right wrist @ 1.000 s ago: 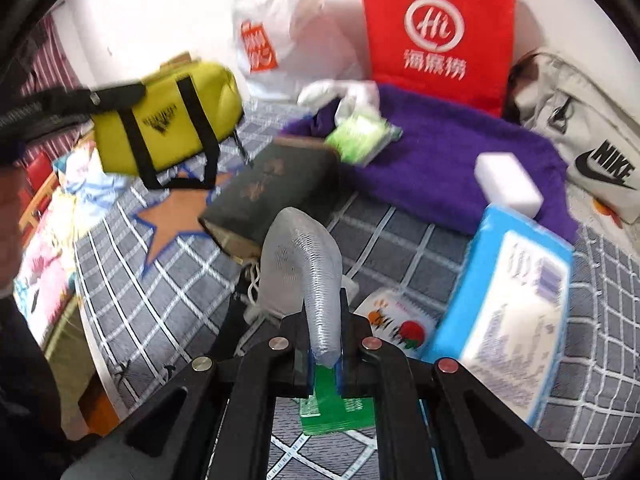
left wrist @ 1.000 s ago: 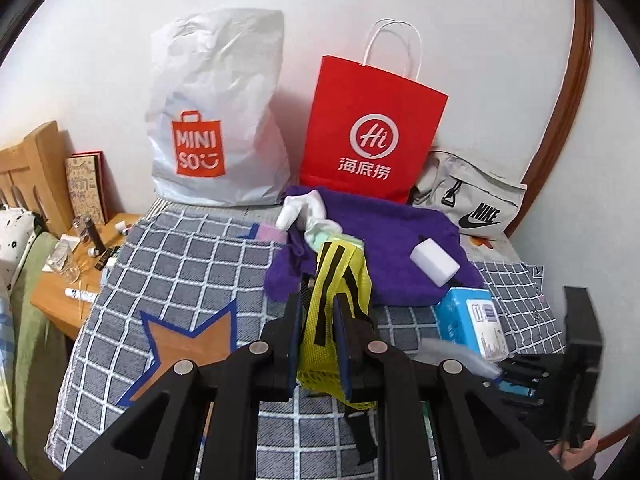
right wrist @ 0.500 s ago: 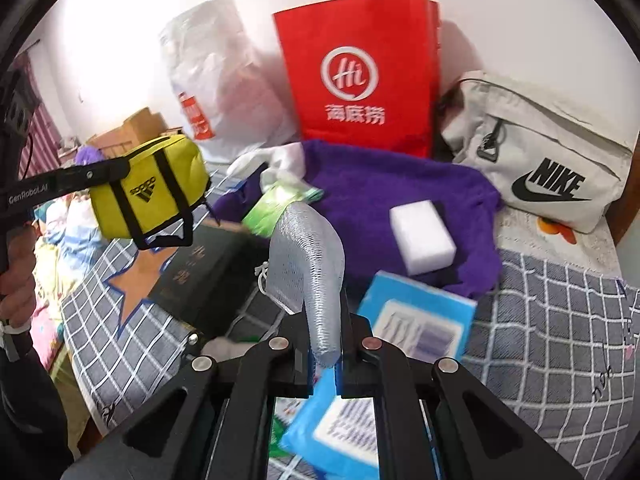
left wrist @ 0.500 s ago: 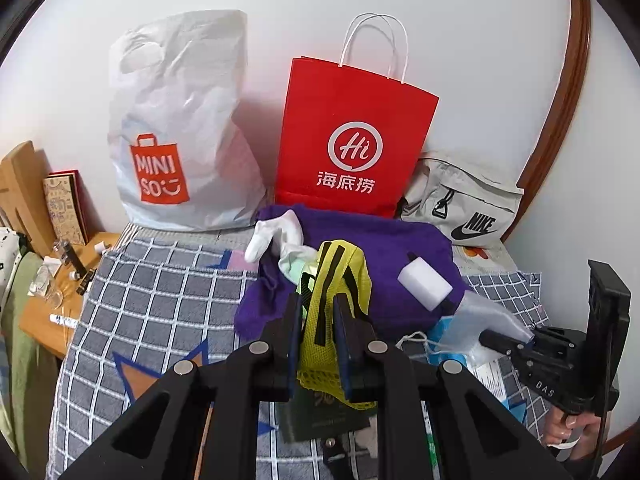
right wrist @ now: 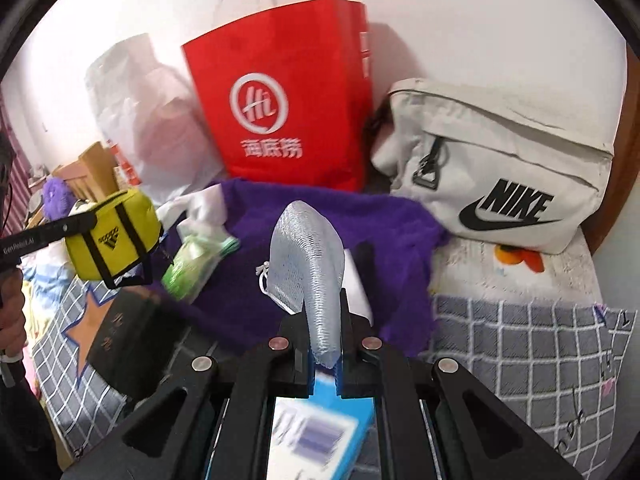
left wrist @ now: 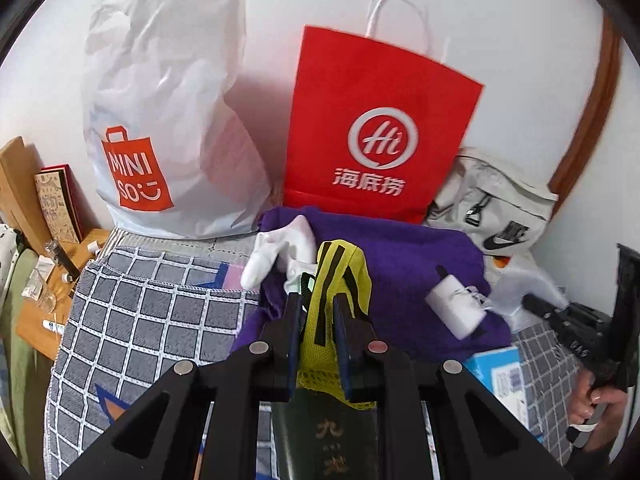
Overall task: Organize soft objects
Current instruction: 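Open the right tool releasing the mesh bag while the left tool releases the pouch onto the towel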
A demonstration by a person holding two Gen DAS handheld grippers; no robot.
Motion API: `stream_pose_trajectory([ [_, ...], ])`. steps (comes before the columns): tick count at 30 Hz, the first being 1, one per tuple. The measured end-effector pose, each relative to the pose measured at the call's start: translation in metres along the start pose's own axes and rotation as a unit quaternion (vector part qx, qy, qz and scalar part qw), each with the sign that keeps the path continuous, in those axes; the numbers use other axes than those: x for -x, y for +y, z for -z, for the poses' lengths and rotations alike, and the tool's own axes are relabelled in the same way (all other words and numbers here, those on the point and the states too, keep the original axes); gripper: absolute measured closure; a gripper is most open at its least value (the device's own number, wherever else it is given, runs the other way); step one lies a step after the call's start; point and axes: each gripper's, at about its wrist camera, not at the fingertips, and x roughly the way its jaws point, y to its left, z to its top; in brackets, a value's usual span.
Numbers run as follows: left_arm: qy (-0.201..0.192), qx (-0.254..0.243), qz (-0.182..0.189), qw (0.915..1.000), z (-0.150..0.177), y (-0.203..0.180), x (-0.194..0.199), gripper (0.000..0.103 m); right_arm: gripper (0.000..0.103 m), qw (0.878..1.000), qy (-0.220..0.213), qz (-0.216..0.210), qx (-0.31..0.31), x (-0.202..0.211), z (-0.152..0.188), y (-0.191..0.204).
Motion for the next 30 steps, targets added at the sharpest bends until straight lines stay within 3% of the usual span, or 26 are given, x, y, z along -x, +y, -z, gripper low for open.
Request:
stream_pose_trajectory([
  [15,0.019,0.031,0.049,0.9981,-0.035,-0.009,-0.062,0.088,0.096,1.000,0.023,0.002,-0.001,-0.070,-0.040,-0.023],
  [30,0.066,0.043,0.035,0.9963,-0.035,-0.003,-0.122,0.086,0.091,0.996,0.080,-0.020,-0.022,-0.127,-0.041,-0.038],
])
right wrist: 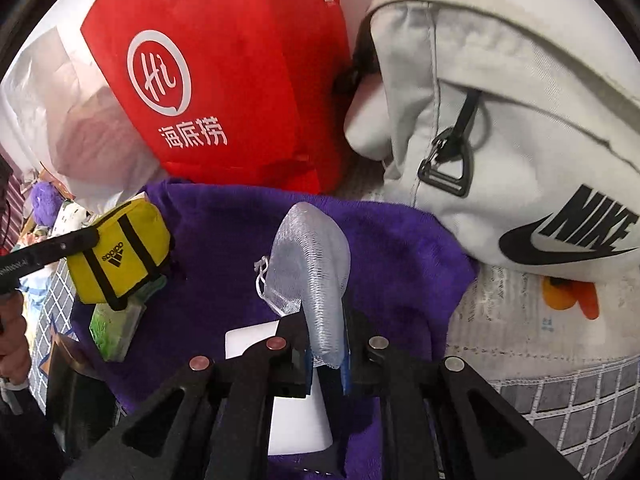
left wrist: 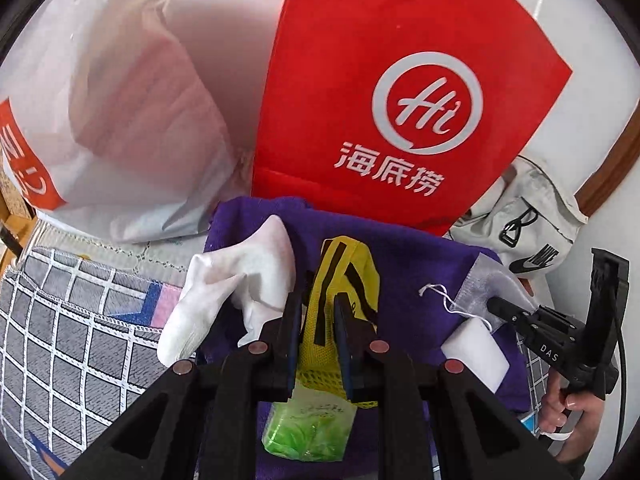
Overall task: Organize soft objects
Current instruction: 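Open the right tool releasing the mesh bag while the left tool releases the pouch onto the towel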
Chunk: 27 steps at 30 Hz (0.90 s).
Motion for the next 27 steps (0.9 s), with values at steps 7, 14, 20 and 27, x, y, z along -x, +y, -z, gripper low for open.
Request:
stream_pose_trajectory([
  [7,0.013,-0.001,-0.016,0.9998,0.000,0.002,-0.003,0.072,0.059,1.000,0.005,-0.017,0.000,0.002,0.001,0.003],
  [14,0.000,-0.008,-0.023,0.9997,0.001,0.004,0.015,0.052,0.051,1.000,0.000,-0.008,0.015,0.023,0.002,0.011],
  [20,-0.012,-0.008,-0.019,0.9997,0.009,0.006,0.042,0.051,0.049,1.000,-0.005,0.001,0.017,0.052,0.017,0.014],
  [27,-0.040,-0.027,-0.024,0.9986,0.033,-0.004,0.087,0.051,0.049,0.999,-0.032,-0.001,0.013,0.098,0.044,0.030],
])
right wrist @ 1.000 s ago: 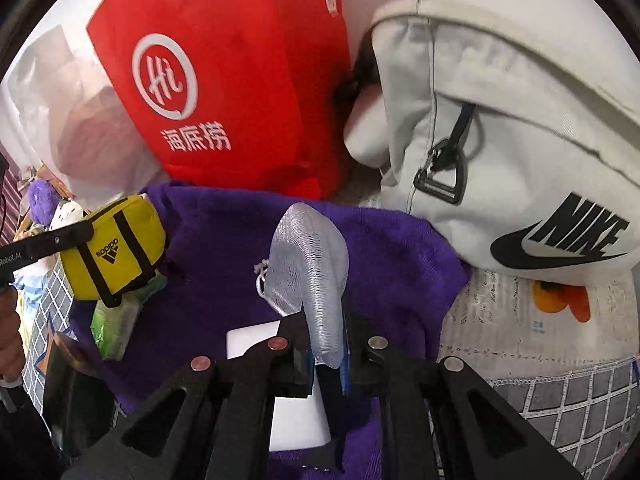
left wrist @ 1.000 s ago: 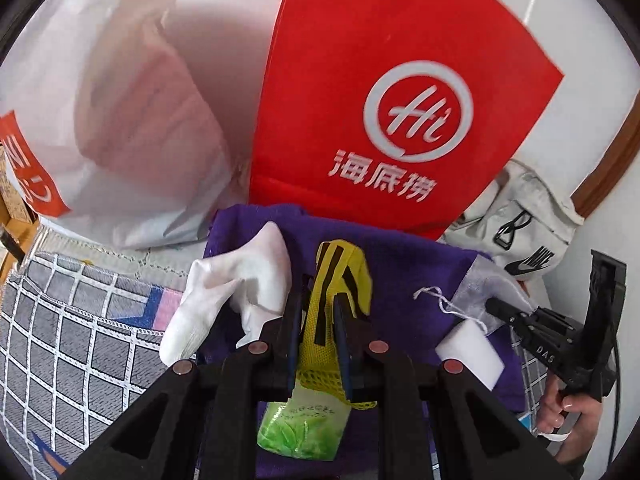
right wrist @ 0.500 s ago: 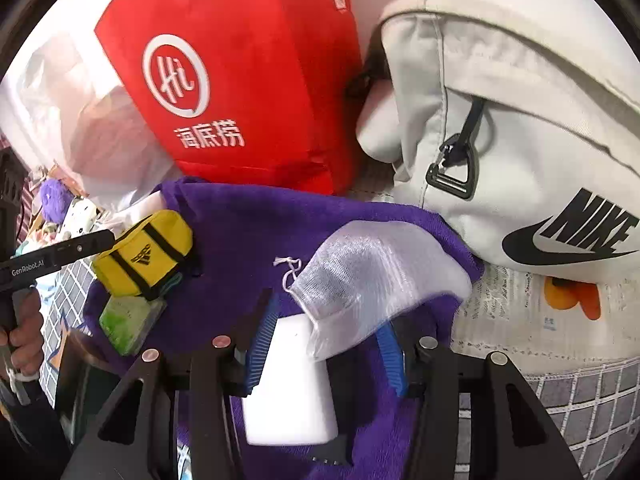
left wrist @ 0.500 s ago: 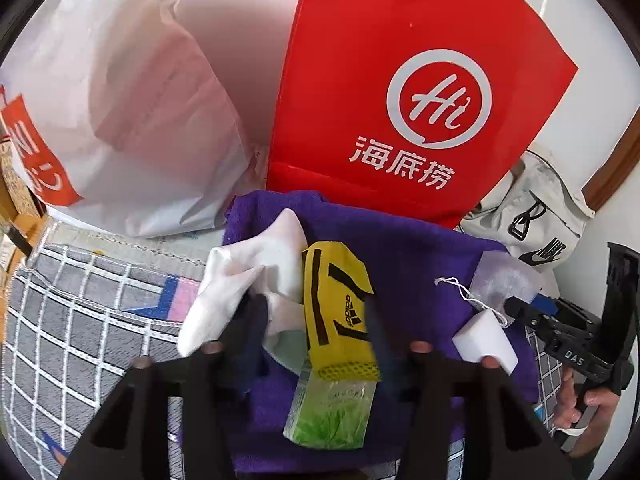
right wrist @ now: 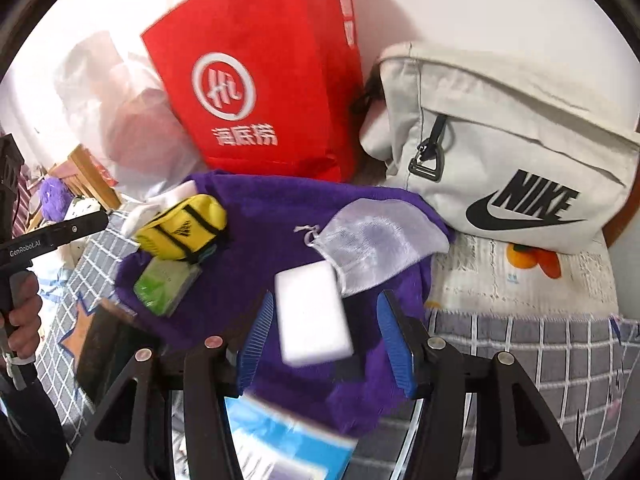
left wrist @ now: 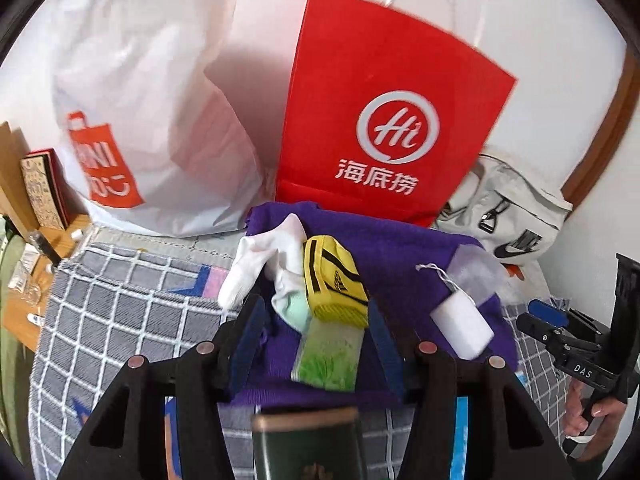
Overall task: Organize soft objects
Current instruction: 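Open the right tool releasing the mesh bag while the left tool releases the pouch onto the towel, then move both tools back toward the dark green tin and crumpled white tissue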
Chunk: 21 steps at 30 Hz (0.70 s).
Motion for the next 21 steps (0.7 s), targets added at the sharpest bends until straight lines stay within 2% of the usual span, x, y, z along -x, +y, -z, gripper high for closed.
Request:
stream_pose_trajectory([
  [4,-0.018,-0.006,0.006,0.9998,0.017,-0.003,0.034,0.051,0.049,1.000,-0.015,-0.010,0.008,0.024,0.017,0.022],
  [9,-0.018,-0.012,0.003,0.9998,0.045,-0.004,0.067,0.051,0.048,0.999,-0.027,-0.033,0.022,0.049,0.048,0.057],
  [14,-0.004,-0.016,-0.020,0.9997,0.083,0.001,0.083,0.051,0.048,0.998,-0.022,-0.047,0.038,0.059,0.082,0.089],
  [21,0.018,-0.024,-0.025,0.9992,0.138,0.002,0.091,0.051,0.048,0.997,-0.019,-0.064,0.037,0.064,0.122,0.114],
])
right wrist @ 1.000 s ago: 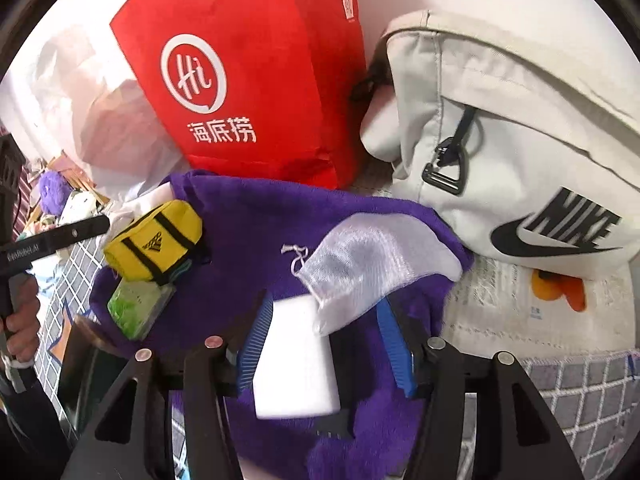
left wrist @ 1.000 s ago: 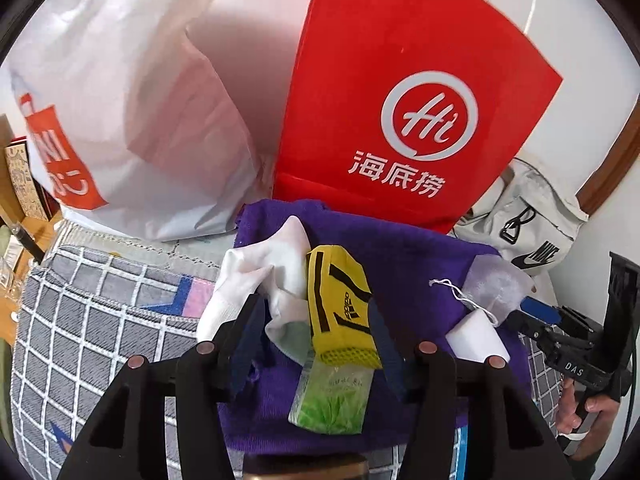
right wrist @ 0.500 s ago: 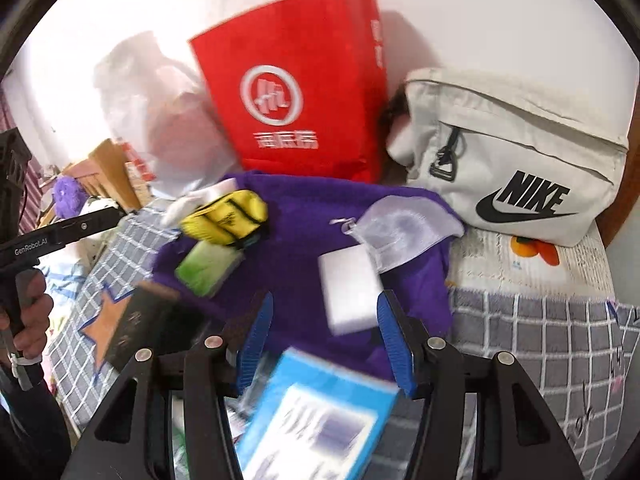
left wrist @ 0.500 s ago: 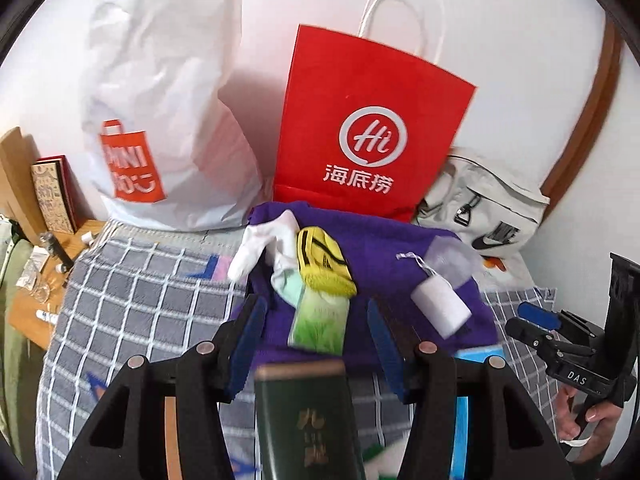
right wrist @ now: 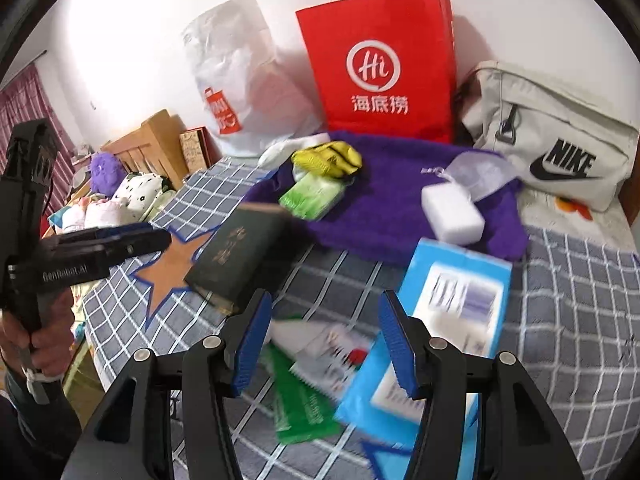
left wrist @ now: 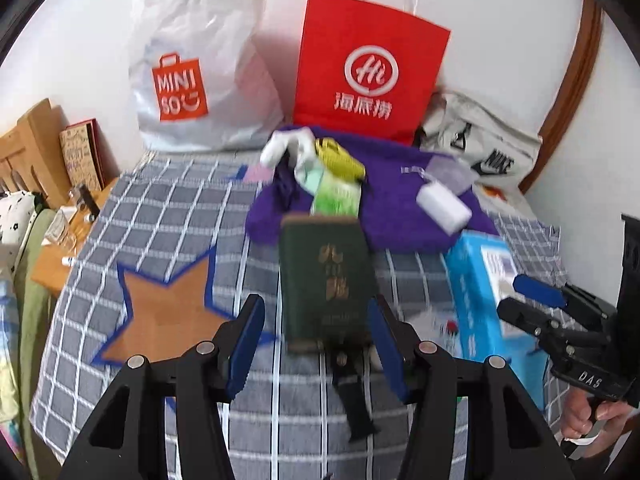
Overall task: Organize soft objects
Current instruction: 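Move both tools back toward the dark green tin and crumpled white tissue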
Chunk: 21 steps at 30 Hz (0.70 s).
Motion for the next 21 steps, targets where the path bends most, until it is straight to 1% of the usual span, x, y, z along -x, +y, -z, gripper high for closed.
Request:
stream_pose_trajectory([
  [6,0.024,0.002,0.002,0.9997,0.039,-0.002,-0.008,0.051,0.048,1.000,-0.013,0.004,-0.020,0.011,0.030,0.002],
  [11,0.048,-0.012,-0.012,0.9987,0.065,-0.008,-0.018,0.051,0.048,0.999,-0.034,0.006,-0.038,0.021,0.048,-0.004],
  [17,0.064,-0.011,0.000,0.9979,0.091,-0.017,-0.029,0.051,0.048,0.998,-0.044,0.037,-0.035,0.032,0.069,-0.007],
  [19,0.075,-0.017,-0.016,0.9969,0.096,-0.022,-0.038,0.051,0.048,0.997,-0.045,0.054,-0.032,0.033,0.074,-0.008],
  [21,0.075,-0.025,-0.027,0.9965,0.098,-0.027,-0.045,0.051,0.048,0.997,-0.047,0.057,-0.033,0.035,0.080,-0.010],
])
